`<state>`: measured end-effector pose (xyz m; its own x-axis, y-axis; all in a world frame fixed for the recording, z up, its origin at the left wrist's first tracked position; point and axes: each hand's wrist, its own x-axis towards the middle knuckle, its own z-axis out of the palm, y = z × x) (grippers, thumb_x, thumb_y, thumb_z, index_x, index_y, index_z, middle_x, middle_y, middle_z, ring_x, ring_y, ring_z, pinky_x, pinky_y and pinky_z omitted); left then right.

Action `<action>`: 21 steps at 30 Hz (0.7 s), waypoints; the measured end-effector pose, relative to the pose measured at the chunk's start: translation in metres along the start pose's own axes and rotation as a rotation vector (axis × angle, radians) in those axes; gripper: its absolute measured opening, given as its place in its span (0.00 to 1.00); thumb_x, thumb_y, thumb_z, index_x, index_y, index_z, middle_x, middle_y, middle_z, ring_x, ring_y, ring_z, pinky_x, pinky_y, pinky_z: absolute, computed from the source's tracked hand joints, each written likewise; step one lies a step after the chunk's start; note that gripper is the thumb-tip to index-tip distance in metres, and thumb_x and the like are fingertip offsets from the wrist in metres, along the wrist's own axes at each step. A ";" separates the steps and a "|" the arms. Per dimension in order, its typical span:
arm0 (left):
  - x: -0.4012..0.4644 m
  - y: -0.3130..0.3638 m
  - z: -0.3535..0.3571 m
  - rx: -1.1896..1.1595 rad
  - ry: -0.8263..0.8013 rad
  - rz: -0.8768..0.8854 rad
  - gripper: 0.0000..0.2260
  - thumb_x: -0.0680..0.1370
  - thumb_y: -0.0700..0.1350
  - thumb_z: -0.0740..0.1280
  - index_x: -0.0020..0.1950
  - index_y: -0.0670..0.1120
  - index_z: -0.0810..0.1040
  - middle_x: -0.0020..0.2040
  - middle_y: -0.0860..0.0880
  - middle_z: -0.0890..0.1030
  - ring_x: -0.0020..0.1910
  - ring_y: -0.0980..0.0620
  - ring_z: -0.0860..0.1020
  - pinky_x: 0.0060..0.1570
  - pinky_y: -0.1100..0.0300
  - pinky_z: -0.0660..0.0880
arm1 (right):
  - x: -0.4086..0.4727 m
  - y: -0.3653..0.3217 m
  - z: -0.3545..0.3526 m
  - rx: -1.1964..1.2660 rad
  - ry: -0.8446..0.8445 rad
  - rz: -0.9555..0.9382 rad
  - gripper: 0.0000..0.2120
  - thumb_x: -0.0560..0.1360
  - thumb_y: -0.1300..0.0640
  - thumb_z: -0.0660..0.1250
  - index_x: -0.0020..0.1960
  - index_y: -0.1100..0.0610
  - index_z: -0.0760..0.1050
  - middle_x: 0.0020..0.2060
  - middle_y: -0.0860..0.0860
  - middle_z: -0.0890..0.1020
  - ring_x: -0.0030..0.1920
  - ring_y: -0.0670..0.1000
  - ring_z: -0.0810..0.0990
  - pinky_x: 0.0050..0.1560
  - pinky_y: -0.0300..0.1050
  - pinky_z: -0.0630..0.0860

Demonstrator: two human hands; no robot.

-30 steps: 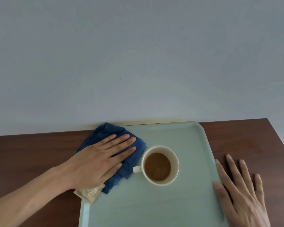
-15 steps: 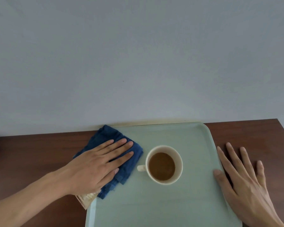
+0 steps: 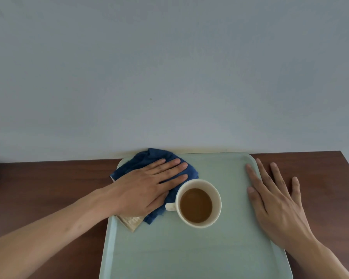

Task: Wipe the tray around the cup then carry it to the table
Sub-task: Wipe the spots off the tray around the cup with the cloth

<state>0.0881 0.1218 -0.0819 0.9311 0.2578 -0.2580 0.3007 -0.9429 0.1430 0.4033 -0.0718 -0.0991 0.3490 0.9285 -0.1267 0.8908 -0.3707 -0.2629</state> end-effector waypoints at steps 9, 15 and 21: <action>-0.029 -0.002 0.006 -0.019 0.071 -0.046 0.25 0.88 0.55 0.46 0.86 0.53 0.48 0.86 0.53 0.42 0.84 0.55 0.39 0.82 0.53 0.40 | 0.001 0.000 0.002 0.034 0.017 0.024 0.27 0.84 0.39 0.41 0.82 0.31 0.42 0.83 0.34 0.47 0.83 0.43 0.38 0.82 0.64 0.40; -0.072 -0.010 0.018 0.039 0.085 -0.074 0.28 0.87 0.52 0.54 0.86 0.50 0.49 0.87 0.51 0.46 0.85 0.51 0.47 0.81 0.50 0.48 | 0.001 0.001 0.005 0.047 0.022 0.017 0.27 0.84 0.39 0.41 0.82 0.31 0.43 0.83 0.34 0.47 0.83 0.44 0.38 0.81 0.66 0.39; -0.037 -0.008 0.008 0.047 0.056 0.003 0.27 0.88 0.53 0.51 0.86 0.50 0.47 0.86 0.51 0.43 0.85 0.51 0.42 0.81 0.51 0.42 | 0.001 0.000 0.007 0.030 0.026 0.015 0.27 0.84 0.39 0.41 0.83 0.31 0.43 0.83 0.34 0.47 0.83 0.45 0.38 0.81 0.66 0.39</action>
<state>0.0497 0.1182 -0.0815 0.9425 0.2647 -0.2040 0.2887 -0.9524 0.0982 0.4017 -0.0705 -0.1056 0.3698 0.9230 -0.1064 0.8763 -0.3846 -0.2901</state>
